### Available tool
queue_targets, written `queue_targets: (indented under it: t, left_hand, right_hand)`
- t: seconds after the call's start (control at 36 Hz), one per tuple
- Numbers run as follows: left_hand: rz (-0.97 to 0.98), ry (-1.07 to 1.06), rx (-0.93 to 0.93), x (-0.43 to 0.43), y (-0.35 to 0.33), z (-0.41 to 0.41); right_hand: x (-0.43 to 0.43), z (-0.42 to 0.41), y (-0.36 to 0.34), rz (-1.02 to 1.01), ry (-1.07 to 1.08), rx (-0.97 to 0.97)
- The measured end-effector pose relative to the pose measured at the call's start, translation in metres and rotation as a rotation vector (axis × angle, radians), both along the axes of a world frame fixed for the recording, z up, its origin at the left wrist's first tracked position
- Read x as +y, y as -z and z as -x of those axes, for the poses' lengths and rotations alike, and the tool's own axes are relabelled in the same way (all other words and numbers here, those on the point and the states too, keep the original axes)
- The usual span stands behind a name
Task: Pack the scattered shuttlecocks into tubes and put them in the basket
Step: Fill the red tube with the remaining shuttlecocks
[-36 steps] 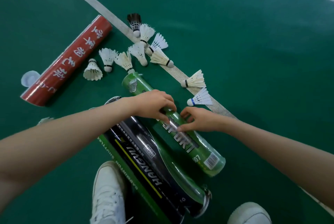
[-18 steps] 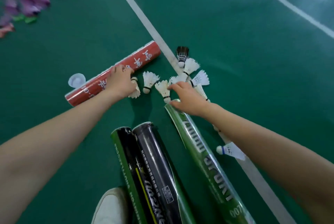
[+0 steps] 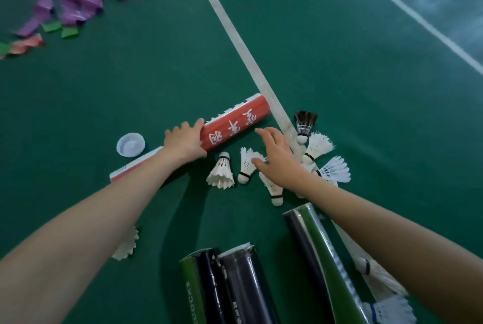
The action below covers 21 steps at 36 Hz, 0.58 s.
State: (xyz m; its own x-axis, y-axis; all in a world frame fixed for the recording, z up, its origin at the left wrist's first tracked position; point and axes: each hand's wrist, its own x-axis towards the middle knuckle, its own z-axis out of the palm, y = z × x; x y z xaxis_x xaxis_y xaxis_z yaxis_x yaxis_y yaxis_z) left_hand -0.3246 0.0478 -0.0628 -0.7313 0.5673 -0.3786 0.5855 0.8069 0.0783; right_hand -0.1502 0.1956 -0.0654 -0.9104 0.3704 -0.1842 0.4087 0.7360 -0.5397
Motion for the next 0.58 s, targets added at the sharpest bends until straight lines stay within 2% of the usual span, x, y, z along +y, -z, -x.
queue_targets:
  t: [0.11,0.22,0.36,0.42,0.47,0.58]
  left_hand:
    - [-0.159,0.054,0.086,0.004,-0.006,-0.012]
    - [-0.305,0.056,0.038,0.011,-0.006,-0.034]
    - [-0.399,0.08,0.053,0.026,-0.006,-0.056]
    - [-0.413,0.103,0.054,0.031,-0.007,-0.059]
    - [-0.414,0.127,0.022,0.035,-0.009,-0.061]
    - [-0.385,0.221,-0.007,0.044,-0.021,-0.07]
  right_hand:
    - [0.017,0.026,-0.009,0.146,0.278,0.157]
    - [0.04,0.05,-0.026,0.435,0.631,0.274]
    - [0.071,0.048,-0.035,0.529,0.927,0.342]
    - [0.086,0.038,-0.037,0.577,0.969,0.305]
    - [0.098,0.026,-0.04,0.586,0.914,0.272]
    - [0.109,0.001,-0.041,0.675,0.917,0.328]
